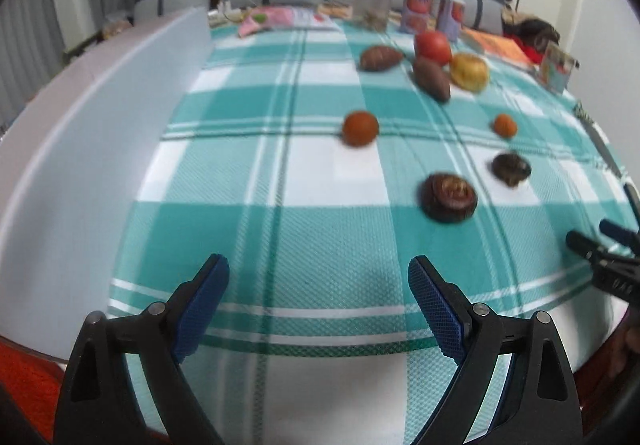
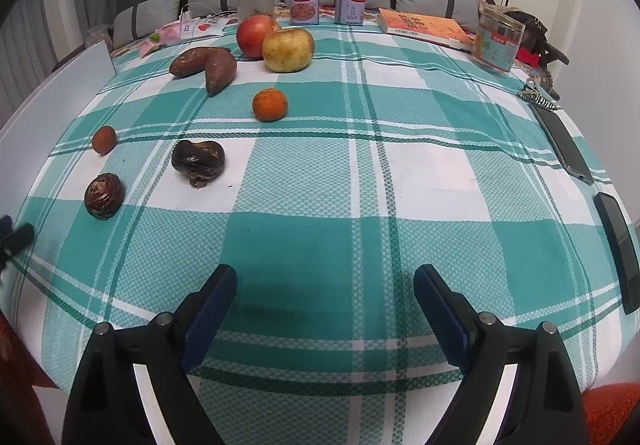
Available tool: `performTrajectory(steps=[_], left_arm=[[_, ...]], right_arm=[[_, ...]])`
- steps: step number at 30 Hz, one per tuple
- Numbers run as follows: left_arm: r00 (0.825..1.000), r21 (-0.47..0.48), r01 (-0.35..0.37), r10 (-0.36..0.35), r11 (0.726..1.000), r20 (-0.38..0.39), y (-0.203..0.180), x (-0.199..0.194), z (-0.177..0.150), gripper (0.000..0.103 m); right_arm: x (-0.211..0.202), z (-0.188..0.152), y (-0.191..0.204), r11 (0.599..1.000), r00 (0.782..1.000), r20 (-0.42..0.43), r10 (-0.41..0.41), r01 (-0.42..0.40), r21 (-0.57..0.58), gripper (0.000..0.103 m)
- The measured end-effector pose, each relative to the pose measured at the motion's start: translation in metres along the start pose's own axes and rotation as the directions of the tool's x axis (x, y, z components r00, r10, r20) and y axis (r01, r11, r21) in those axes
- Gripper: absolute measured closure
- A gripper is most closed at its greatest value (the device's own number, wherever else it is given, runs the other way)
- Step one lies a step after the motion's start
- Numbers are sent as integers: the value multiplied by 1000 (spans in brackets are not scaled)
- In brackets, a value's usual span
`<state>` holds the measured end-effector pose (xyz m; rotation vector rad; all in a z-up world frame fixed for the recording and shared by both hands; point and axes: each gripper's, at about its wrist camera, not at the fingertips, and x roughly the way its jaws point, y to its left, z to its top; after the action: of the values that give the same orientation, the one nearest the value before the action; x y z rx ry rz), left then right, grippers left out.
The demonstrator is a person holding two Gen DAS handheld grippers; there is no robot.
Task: Organize fruits
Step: 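Return both tools over the plaid cloth toward the remaining fruits, then grasp the brown mangosteen with the left tool while the right tool grasps the yellow apple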
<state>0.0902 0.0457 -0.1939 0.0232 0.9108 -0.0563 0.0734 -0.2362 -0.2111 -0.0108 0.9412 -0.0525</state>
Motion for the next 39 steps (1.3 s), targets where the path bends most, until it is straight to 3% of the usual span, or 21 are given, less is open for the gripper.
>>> performTrajectory(steps=[5,9,23,28,31,34,39], left_arm=[[1000,13,5,-5,1000,-30,-10,18,-17,9],[1000,18,6,-6,1000,-25,-7,19,-18,5],[1000,24,-2,1,1000,19,-6,22,-22,1],[1000,21,3,-3,1000,-10,-6,22,-20,2],[997,41,49,-47,998,-63,-13,19,-16,2],[987,97,156,-150,983,-64,-34,15,-9,2],[984,171,174,-165,970,-64,-75,28,17,3]], right_arm=[[7,-4,2,1000,1000,-28,5,-5,0,12],[10,-7,-4,999,1000,-27,-2,3,36,0],[10,-11,-4,998,1000,12,-21,20,57,0],[11,-10,-4,998,1000,2,-19,19,57,0],[11,-10,-5,998,1000,1,-19,19,56,0],[11,-10,-4,998,1000,1,-20,20,57,0],[11,-11,-4,998,1000,5,-24,24,57,0]])
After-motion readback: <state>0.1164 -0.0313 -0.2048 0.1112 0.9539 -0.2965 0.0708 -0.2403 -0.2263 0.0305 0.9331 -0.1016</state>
